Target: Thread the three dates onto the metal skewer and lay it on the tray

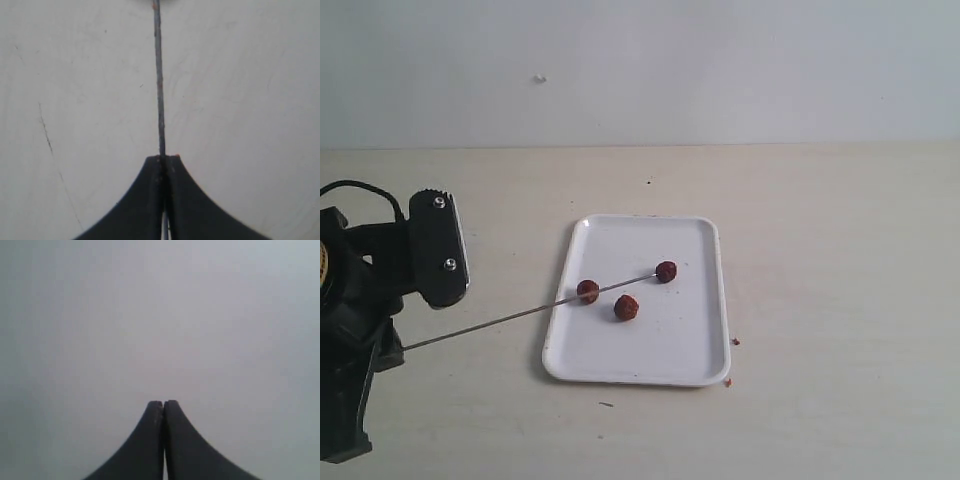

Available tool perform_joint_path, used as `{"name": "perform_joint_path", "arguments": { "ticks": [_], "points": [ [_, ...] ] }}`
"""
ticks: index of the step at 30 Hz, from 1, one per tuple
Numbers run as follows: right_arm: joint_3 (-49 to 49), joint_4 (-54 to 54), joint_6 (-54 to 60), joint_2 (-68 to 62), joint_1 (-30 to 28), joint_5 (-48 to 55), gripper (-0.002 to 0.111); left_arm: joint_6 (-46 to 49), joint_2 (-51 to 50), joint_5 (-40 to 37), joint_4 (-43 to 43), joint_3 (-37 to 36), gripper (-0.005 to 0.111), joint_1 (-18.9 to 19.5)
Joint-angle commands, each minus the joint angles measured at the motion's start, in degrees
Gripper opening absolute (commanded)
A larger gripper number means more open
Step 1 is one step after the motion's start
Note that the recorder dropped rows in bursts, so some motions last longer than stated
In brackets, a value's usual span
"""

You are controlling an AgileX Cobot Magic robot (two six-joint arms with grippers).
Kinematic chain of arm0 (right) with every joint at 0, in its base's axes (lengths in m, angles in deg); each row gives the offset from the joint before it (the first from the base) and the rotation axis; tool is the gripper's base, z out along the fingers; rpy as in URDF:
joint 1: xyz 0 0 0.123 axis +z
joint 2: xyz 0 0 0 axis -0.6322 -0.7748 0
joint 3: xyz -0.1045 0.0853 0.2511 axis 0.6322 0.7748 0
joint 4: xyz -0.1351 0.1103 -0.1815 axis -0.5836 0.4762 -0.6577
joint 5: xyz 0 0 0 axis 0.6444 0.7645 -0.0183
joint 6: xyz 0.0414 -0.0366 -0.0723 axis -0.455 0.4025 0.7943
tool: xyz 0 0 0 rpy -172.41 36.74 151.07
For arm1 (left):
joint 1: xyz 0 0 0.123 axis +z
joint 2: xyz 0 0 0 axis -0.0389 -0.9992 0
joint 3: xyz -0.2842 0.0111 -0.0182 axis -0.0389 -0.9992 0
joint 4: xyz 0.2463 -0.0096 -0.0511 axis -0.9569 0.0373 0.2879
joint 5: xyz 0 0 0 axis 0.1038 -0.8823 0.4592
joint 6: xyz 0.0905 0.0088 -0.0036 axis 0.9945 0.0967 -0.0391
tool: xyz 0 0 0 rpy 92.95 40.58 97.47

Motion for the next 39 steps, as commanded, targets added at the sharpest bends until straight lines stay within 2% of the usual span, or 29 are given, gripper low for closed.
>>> {"name": "perform_joint_path", "arguments": {
  "ticks": [1, 6, 8, 11, 14, 15, 18, 21, 24, 25, 28, 31, 33, 35, 39],
  "points": [
    [-6.3, -6.3, -13.2, -6.4, -0.3, -1.5, 0.000, -2.2, 0.4, -0.4, 0.6, -0.2, 0.000, 0.1],
    [-26.0, -29.6, -17.8, -26.1, -0.3, 10.1, 0.000, -7.1, 0.4, -0.5, 0.4, -0.2, 0.000, 0.1],
    [-33.5, -45.3, -23.8, -36.3, -0.3, 12.7, 0.000, -7.1, 0.4, 0.0, 0.4, -0.2, 0.000, 0.1],
    [-40.7, -70.2, -36.2, -49.6, 0.6, 11.8, 0.000, -7.1, 0.4, 0.0, 0.4, -0.2, 0.000, 0.1],
    [-47.0, -94.0, -43.0, -61.2, 3.4, 8.0, 0.000, -9.7, 0.4, 1.6, 2.5, -0.2, 0.000, 0.1],
    [-49.1, -96.8, -43.3, -65.1, 4.7, 6.2, 0.000, -10.9, 0.4, 2.5, 4.0, -0.2, 0.000, 0.1],
    [-53.2, -96.8, -38.8, -73.9, 7.6, 4.7, 0.002, -11.2, 0.4, 3.2, 6.3, -0.2, 0.000, 0.1],
    [-56.7, -96.8, -27.8, -82.4, 10.5, 3.7, 0.004, -11.2, 0.4, 2.8, 6.3, -0.2, 0.000, 0.1],
    [-59.5, -96.8, -6.8, -89.2, 12.7, 3.3, 0.006, -11.2, 0.4, 2.8, 6.3, -0.2, 0.000, 0.1],
    [-60.7, -96.8, 3.3, -91.8, 13.2, 3.9, 0.006, -11.3, 0.4, 2.8, 6.3, -0.2, 0.000, 0.1],
    [-63.7, -96.8, 19.2, -97.0, 13.8, 10.0, 0.006, -11.5, 0.4, 2.8, 6.2, -0.2, 0.000, 0.1],
    [-65.5, -96.8, 16.2, -101.8, 15.2, 25.1, 0.005, -11.5, 0.4, 2.6, 6.2, -0.2, 0.000, 0.1],
    [-65.7, -96.8, 13.5, -103.9, 15.7, 31.0, 0.003, -11.5, 0.4, 2.3, 6.2, -0.2, 0.000, 0.1],
    [-65.7, -92.7, 13.4, -105.1, 15.7, 31.8, 0.000, -11.5, 0.4, 2.0, 6.2, -0.2, 0.000, 0.1],
    [-66.0, -77.4, 14.0, -105.6, 17.2, 35.3, 0.000, -12.5, 0.4, 0.4, 6.2, -0.2, 0.000, 0.1]
  ]
}}
